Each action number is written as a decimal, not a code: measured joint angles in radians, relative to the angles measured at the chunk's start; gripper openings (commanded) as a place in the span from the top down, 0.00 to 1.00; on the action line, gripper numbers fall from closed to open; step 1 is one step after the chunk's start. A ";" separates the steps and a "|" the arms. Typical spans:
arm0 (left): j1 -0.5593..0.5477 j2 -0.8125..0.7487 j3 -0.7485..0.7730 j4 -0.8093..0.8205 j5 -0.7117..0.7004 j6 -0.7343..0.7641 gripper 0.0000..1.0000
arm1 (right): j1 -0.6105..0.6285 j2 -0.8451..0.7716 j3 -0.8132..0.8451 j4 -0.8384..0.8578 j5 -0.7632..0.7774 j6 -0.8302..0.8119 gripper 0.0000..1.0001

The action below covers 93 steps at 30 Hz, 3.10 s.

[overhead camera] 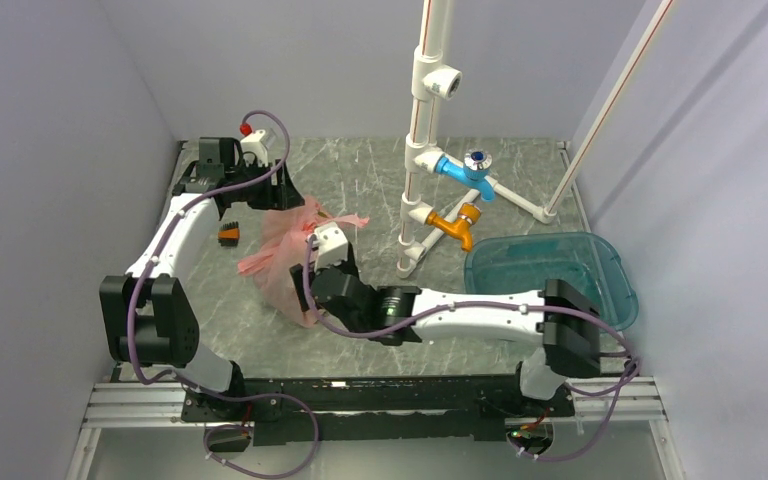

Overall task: Take the fake fruits out of the plastic bag
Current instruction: Untie the plastic bag at the center of the board.

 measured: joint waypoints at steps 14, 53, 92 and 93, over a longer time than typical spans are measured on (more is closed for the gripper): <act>0.000 -0.001 0.000 -0.013 -0.028 0.004 0.27 | -0.111 0.323 0.315 0.003 -0.018 -0.077 0.06; 0.071 0.011 0.011 0.009 0.137 -0.026 0.34 | -0.272 0.253 0.147 0.074 -0.453 -0.213 1.00; -0.126 0.024 0.036 -0.169 -0.150 0.003 1.00 | -0.262 0.251 0.175 0.014 -0.401 -0.224 1.00; -0.120 0.023 0.035 -0.168 -0.150 0.000 1.00 | -0.259 0.250 0.175 0.010 -0.395 -0.224 1.00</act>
